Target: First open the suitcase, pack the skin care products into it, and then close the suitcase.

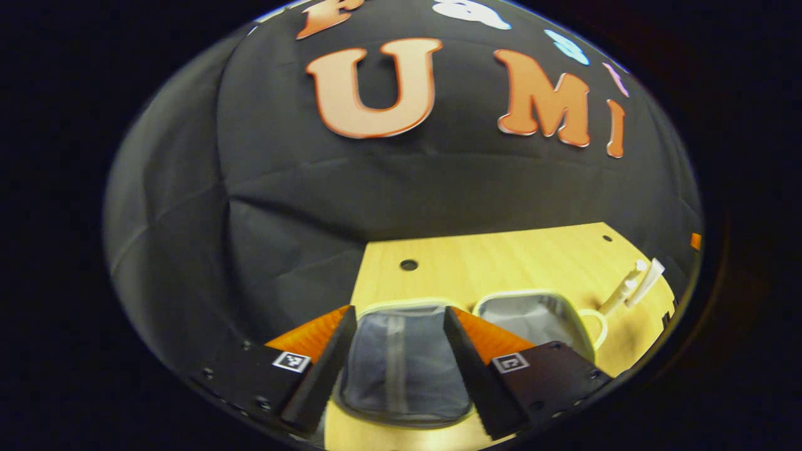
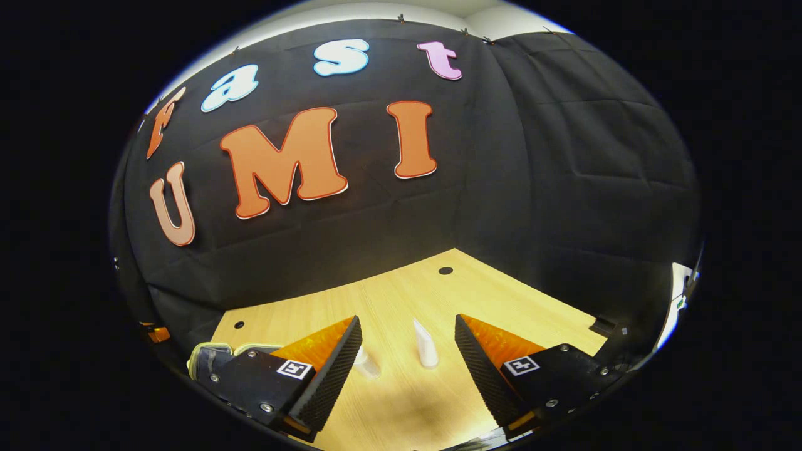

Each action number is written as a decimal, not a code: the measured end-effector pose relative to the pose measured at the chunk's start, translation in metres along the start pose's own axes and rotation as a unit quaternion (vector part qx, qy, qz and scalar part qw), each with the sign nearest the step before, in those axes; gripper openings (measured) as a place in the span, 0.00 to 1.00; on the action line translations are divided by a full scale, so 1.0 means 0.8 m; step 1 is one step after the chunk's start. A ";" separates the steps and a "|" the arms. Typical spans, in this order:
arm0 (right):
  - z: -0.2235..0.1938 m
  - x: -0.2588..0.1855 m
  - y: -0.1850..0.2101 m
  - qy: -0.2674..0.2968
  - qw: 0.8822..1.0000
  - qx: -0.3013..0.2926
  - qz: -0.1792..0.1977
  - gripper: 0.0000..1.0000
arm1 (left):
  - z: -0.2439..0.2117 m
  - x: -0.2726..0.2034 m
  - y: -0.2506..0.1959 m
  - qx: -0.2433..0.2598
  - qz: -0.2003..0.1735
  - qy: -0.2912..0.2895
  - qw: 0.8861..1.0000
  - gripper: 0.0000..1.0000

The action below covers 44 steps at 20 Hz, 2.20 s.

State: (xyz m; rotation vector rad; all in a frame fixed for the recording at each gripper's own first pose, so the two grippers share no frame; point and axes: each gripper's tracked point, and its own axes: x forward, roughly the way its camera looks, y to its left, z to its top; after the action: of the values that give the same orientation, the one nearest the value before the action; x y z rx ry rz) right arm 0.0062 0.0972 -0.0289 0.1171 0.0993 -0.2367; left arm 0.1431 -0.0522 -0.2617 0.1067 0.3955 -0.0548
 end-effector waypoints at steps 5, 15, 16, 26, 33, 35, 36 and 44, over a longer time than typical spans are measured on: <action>0.007 0.047 -0.023 0.009 0.998 -0.046 0.041 1.00 | 0.068 -0.033 -0.178 0.002 -0.045 -0.078 0.996 1.00; -0.018 0.122 -0.101 0.055 0.990 -0.095 0.088 0.95 | -0.065 -0.026 -0.483 0.070 -0.166 -0.021 0.983 1.00; -0.023 0.124 -0.106 0.059 0.990 -0.096 0.089 0.95 | -0.080 -0.022 -0.498 0.082 -0.167 -0.011 0.982 1.00; -0.070 0.130 -0.159 0.093 0.988 -0.098 0.073 0.95 | -0.132 0.068 -0.551 0.098 -0.131 0.011 0.986 0.99; -0.108 0.125 -0.159 0.121 0.984 -0.106 0.080 0.95 | -0.130 0.110 -0.580 0.099 -0.126 0.006 0.987 0.99; -0.120 0.125 -0.143 0.127 0.980 -0.114 0.101 0.96 | -0.125 0.108 -0.591 0.094 -0.138 -0.002 0.986 0.98; -0.128 0.126 -0.135 0.132 0.977 -0.122 0.113 0.96 | -0.122 0.103 -0.590 0.088 -0.138 -0.003 0.986 0.86; -0.193 0.150 -0.076 0.167 0.958 -0.158 0.170 0.96 | -0.121 0.079 -0.577 0.021 -0.145 0.043 0.988 0.62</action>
State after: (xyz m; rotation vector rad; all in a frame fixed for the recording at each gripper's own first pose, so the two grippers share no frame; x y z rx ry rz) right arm 0.0945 0.0312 -0.2007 -0.1462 0.4471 0.1466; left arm 0.1303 -0.5012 -0.4179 0.0933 0.4941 -0.3460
